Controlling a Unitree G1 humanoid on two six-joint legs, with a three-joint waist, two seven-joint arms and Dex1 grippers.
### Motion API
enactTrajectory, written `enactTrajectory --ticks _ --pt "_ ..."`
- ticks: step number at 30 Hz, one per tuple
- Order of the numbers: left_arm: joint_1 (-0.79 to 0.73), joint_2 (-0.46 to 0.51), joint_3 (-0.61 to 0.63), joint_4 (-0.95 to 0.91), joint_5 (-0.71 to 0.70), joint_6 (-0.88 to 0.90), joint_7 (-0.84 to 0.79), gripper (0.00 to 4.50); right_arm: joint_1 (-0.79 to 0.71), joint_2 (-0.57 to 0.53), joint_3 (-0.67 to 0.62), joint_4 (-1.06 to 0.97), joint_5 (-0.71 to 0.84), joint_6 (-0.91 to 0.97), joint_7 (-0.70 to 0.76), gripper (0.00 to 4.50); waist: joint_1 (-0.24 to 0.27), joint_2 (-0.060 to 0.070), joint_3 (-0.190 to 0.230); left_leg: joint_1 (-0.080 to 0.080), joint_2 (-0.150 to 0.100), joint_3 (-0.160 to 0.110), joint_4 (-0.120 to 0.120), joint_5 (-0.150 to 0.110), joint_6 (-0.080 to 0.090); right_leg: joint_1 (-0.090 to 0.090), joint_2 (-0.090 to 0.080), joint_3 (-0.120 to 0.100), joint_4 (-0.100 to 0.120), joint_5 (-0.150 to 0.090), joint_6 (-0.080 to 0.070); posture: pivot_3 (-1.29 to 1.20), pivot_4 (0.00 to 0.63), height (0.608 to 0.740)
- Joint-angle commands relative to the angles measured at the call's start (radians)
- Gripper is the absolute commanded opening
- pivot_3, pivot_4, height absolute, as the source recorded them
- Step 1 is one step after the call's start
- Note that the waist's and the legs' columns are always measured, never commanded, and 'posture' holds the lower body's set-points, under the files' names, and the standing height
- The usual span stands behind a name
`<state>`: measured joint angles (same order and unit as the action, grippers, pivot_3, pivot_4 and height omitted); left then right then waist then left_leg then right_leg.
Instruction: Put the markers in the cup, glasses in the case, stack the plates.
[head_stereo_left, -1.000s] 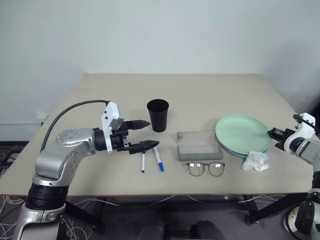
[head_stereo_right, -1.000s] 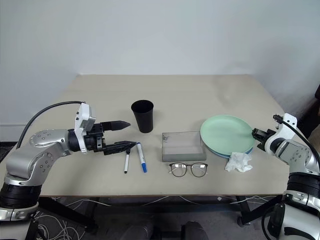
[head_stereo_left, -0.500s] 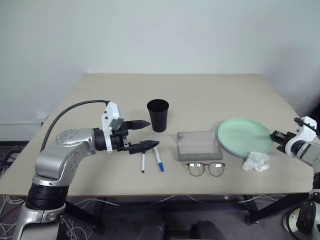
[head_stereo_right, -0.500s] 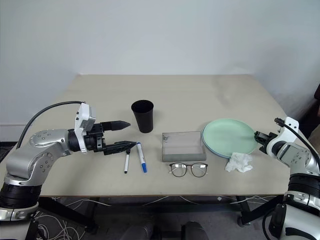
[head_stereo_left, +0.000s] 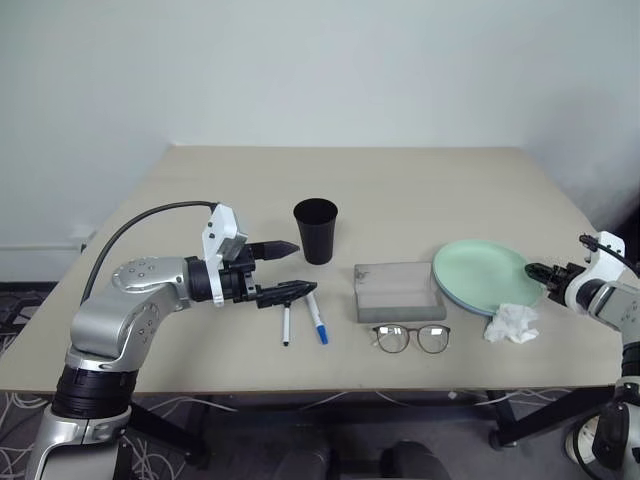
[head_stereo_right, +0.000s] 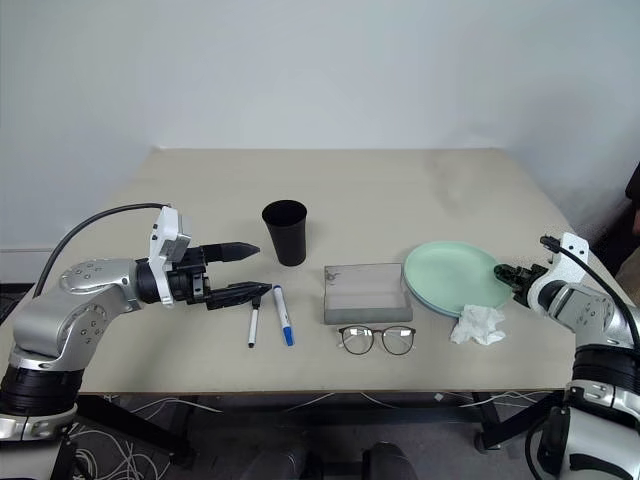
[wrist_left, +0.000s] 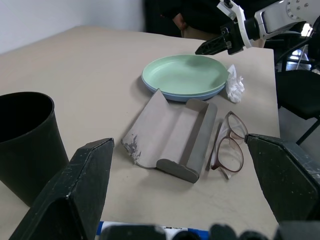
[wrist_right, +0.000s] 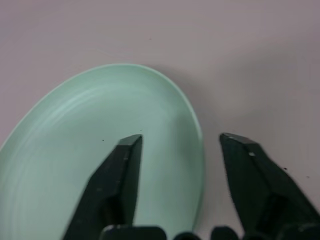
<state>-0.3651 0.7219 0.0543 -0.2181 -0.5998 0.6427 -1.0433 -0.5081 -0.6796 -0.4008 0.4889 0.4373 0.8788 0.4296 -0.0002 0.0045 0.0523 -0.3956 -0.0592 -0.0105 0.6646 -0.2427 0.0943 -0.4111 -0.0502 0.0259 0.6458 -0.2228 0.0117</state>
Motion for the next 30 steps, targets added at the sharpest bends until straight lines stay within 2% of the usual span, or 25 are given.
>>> enactTrajectory --ticks 1,8,12,20,30 --pt "-0.027 0.004 0.01 -0.01 0.001 -0.019 0.0 4.5 0.011 -0.092 0.038 -0.068 -0.026 -0.089 0.125 3.3 0.001 0.001 0.0 0.0 0.0 0.0 0.0 0.0 0.0 0.0 0.0 0.0 0.0 0.0 0.0 0.0 0.0 0.731" --pt "-0.025 0.007 0.015 -0.009 0.0 -0.018 -0.001 4.5 0.21 -0.258 0.089 -0.244 0.004 -0.16 0.447 3.3 0.005 0.001 0.0 0.0 0.0 -0.001 -0.001 -0.001 0.002 0.001 0.0 -0.001 -0.004 0.0 0.001 0.0 0.0 0.731" --pt "-0.026 0.007 0.013 -0.007 0.001 -0.018 0.0 4.5 0.327 -0.313 0.116 -0.328 -0.002 -0.176 0.548 3.3 0.004 0.001 0.0 0.0 0.001 -0.001 0.0 -0.001 0.002 0.001 0.0 -0.001 -0.004 0.0 0.002 0.0 0.0 0.731" --pt "-0.025 0.012 0.018 -0.009 -0.002 -0.013 0.001 4.5 0.426 -0.289 0.16 -0.449 -0.019 -0.183 0.559 3.3 0.005 0.001 0.0 0.0 0.001 -0.001 0.001 -0.001 0.002 0.002 -0.001 -0.001 -0.003 -0.002 0.007 0.0 0.0 0.731" --pt "-0.019 0.014 0.023 -0.018 -0.005 -0.005 0.01 4.5 0.441 -0.253 0.259 -0.527 -0.088 -0.19 0.484 3.3 0.004 0.0 0.0 0.0 0.001 -0.001 0.001 -0.001 0.002 0.001 -0.001 0.0 -0.004 0.0 0.003 0.0 0.0 0.731"
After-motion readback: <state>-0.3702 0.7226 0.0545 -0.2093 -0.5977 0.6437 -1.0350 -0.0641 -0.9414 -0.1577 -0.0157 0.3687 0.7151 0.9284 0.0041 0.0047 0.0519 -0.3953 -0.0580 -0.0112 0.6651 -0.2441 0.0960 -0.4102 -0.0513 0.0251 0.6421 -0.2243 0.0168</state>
